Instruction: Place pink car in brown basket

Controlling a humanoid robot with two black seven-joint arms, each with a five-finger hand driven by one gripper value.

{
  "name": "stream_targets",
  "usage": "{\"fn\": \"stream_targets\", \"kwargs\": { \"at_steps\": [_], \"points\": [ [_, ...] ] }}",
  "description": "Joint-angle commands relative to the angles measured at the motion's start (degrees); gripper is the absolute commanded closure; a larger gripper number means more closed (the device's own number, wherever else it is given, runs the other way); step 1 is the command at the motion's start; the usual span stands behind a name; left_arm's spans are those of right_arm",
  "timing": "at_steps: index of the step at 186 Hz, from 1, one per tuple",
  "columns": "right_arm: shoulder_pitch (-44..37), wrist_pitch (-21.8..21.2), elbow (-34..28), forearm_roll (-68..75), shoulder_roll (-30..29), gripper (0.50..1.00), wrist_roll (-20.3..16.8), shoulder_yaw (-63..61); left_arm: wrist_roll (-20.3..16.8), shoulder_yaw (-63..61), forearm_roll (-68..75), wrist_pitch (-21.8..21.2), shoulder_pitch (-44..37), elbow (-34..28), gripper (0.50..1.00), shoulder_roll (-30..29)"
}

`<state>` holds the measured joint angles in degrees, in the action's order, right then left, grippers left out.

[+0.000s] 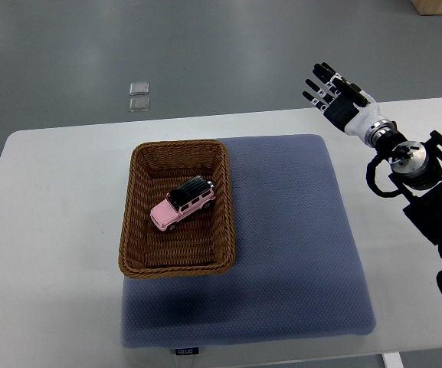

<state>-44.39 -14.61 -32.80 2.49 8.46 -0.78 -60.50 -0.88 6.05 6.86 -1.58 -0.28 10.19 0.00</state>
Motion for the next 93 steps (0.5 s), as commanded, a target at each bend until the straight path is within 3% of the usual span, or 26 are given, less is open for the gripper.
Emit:
{"fn": "stream_targets", "kwargs": {
  "at_steps": [1,31,72,93],
  "points": [
    [0.27,-0.07,0.55,2.34,-0.64,0.589,0.52,0.12,0.0,0.01,0.0,0.0,0.01,0.0,0.5,0.0],
    [0.71,0.19,0.72,2.52,-0.72,0.589,1.22,-0.06,0.0,0.01,0.0,0.0,0.01,0.0,0.5,0.0],
    [1.5,0.37,2.83,2.43,-0.9,0.589,8.69,0.82,0.0,0.01,0.0,0.0,0.01,0.0,0.5,0.0],
    [2.03,0.37,2.92,2.26,-0.99,0.589,9.31,1.17,0.0,0.01,0.0,0.0,0.01,0.0,0.5,0.0]
  ]
}}
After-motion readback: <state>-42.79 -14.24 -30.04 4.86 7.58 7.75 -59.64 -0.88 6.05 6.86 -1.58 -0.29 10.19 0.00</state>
